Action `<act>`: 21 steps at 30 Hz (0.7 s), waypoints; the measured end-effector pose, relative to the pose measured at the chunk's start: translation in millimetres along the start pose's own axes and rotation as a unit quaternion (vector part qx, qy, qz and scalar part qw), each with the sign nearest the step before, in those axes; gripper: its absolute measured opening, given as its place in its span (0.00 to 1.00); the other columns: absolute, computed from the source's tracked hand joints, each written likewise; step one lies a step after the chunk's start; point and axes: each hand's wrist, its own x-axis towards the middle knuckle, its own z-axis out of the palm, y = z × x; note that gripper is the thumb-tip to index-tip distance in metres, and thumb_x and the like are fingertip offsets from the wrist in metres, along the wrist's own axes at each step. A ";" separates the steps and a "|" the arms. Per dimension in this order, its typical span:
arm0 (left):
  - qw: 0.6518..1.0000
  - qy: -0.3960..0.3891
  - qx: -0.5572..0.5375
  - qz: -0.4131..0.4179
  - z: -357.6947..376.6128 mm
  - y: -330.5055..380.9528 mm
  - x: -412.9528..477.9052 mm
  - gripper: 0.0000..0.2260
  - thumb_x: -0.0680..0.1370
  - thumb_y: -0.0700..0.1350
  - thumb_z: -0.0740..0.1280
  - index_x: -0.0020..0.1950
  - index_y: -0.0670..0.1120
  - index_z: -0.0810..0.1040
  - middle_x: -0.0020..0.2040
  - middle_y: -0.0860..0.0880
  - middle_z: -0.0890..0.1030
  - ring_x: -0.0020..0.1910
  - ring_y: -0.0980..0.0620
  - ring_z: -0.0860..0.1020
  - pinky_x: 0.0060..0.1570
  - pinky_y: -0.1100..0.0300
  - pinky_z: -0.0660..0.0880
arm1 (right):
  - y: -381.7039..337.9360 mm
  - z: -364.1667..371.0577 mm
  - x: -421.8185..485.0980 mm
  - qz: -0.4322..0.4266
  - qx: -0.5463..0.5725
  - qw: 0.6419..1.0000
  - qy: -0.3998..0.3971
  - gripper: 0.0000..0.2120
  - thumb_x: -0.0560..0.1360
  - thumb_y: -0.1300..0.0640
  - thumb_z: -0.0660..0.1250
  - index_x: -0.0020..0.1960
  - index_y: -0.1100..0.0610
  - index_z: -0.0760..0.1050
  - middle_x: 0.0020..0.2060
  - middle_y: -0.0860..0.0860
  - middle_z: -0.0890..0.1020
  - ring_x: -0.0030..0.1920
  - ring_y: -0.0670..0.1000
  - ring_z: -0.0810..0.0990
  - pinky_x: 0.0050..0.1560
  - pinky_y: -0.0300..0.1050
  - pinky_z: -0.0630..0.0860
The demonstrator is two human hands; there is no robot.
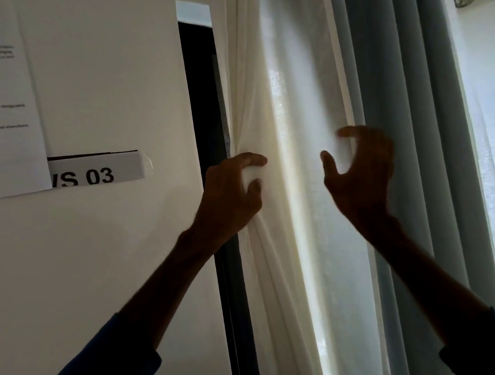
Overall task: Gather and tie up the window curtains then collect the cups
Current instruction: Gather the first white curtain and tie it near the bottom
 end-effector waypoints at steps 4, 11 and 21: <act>0.999 0.041 0.012 0.028 4.2 -0.3 -5.0 0.16 0.77 0.36 0.68 0.65 0.43 0.79 0.61 0.50 0.82 0.55 0.64 0.75 0.59 0.83 0.63 | 27.0 10.2 14.9 0.078 -0.014 0.995 -0.054 0.26 0.74 0.51 0.74 0.66 0.61 0.72 0.59 0.57 0.78 0.59 0.57 0.78 0.57 0.47 0.75; 0.997 0.074 0.019 0.024 6.0 -0.9 -9.6 0.15 0.79 0.36 0.67 0.66 0.42 0.79 0.62 0.49 0.82 0.59 0.65 0.72 0.60 0.84 0.60 | 16.8 15.7 -4.1 -0.080 -0.087 0.993 0.008 0.16 0.79 0.62 0.67 0.67 0.59 0.76 0.61 0.56 0.79 0.61 0.57 0.76 0.53 0.45 0.75; 0.998 0.042 0.043 0.035 -4.9 -7.5 -9.2 0.16 0.80 0.37 0.66 0.67 0.41 0.77 0.64 0.47 0.81 0.64 0.55 0.77 0.61 0.84 0.59 | 0.3 28.9 2.9 0.013 -0.012 1.000 -0.026 0.21 0.81 0.53 0.65 0.71 0.61 0.72 0.60 0.58 0.82 0.59 0.57 0.82 0.59 0.53 0.80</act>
